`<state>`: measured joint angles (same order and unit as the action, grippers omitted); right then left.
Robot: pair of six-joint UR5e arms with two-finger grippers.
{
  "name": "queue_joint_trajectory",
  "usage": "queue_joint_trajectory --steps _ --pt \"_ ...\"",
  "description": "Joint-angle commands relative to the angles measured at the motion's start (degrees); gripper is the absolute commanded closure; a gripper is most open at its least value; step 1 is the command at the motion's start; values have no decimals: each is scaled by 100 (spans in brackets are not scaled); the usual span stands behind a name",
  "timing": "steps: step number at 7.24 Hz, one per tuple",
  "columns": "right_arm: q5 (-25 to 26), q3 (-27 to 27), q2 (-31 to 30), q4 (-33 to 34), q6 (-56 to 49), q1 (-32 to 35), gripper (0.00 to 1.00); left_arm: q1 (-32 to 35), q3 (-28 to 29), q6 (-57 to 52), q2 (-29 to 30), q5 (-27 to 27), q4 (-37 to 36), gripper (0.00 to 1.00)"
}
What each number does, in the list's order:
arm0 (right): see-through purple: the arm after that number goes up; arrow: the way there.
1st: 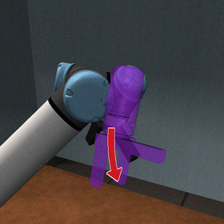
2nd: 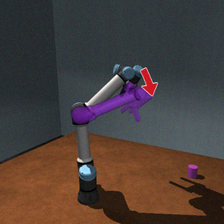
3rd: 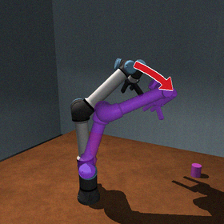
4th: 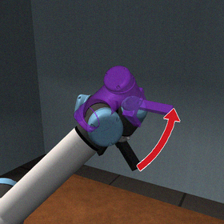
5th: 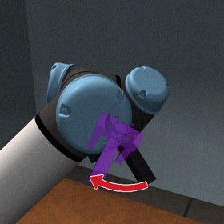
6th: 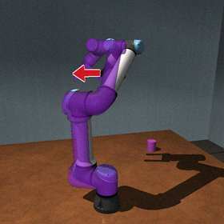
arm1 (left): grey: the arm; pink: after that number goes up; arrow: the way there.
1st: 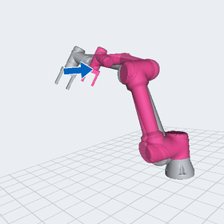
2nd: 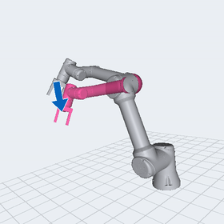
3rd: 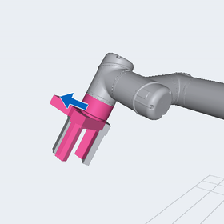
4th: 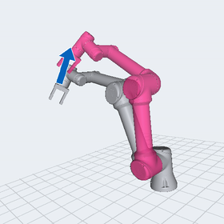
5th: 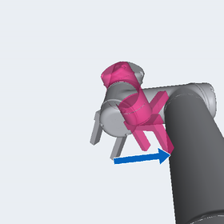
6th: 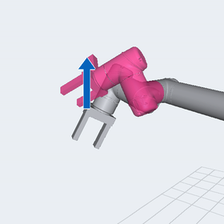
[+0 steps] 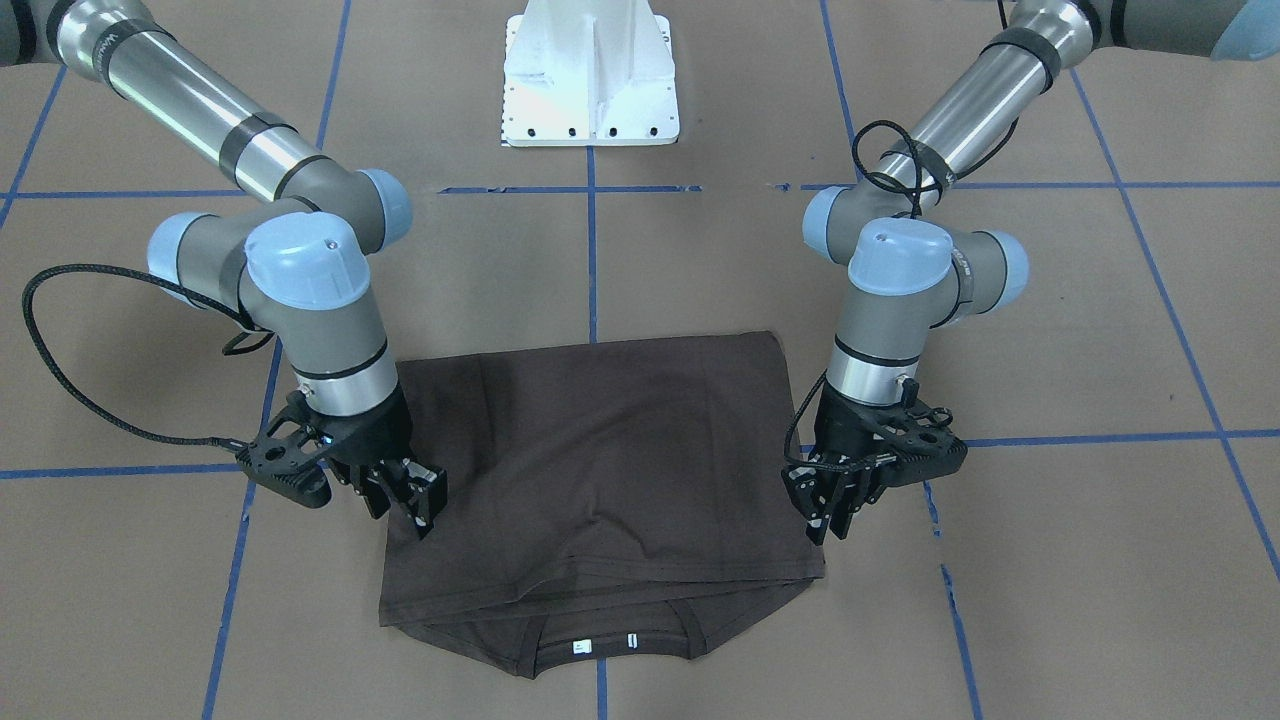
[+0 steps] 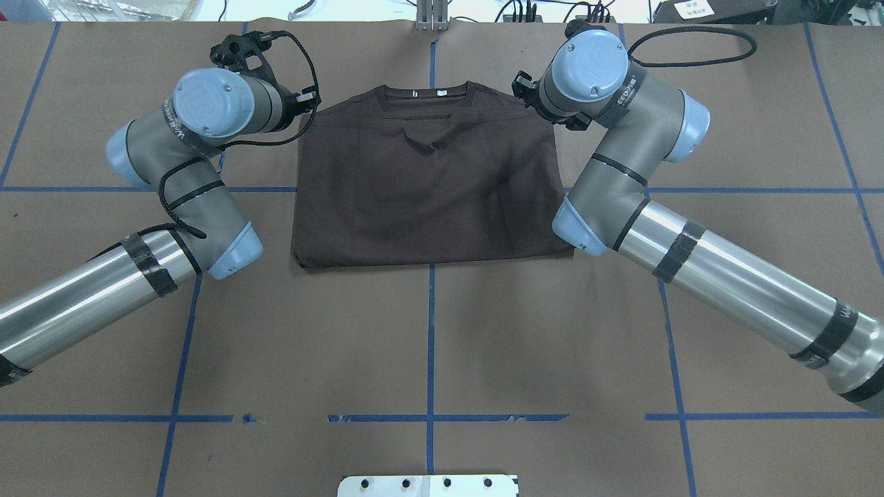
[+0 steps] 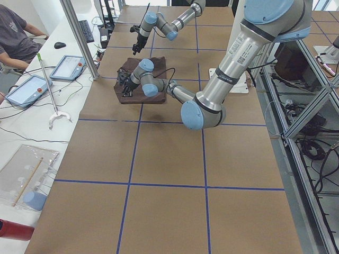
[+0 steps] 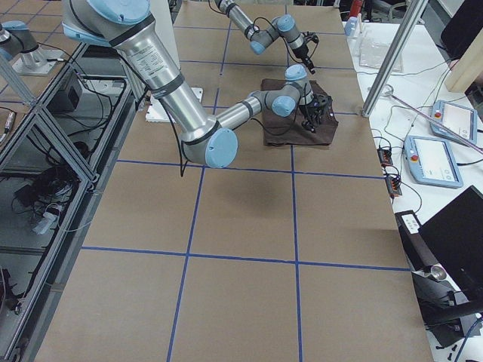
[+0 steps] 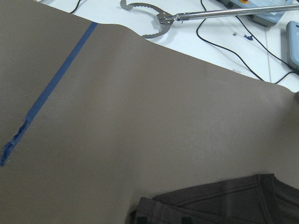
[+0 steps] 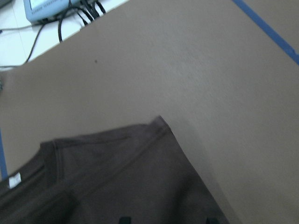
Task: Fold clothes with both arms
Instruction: 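Lift the hem with both grippers and fold it toward the collar, then grasp the folded shirt's corner with the right gripper and drag it toward the robot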
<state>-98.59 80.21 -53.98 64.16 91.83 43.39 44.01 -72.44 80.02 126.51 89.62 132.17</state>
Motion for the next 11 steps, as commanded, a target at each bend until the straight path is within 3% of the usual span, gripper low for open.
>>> queue_joint_trajectory --steps 1,2,8,9,10,11 --pt "-13 1046 -1049 -97 542 -565 27 2 -156 5 -153 12 213 63" --pt "128 1458 -1410 -97 703 -838 25 2 -156 13 -179 12 222 63" --pt "314 1524 -1677 -71 881 -1069 28 -7 -156 13 -171 12 213 63" --pt "314 1524 -1686 -71 889 -1104 40 -7 -156 13 -171 12 222 63" --pt "314 1533 -1686 -71 994 -1113 81 -7 -156 13 -162 12 222 63" --pt "358 1559 -1695 -71 1021 -1148 100 -7 -156 13 -162 12 222 63"
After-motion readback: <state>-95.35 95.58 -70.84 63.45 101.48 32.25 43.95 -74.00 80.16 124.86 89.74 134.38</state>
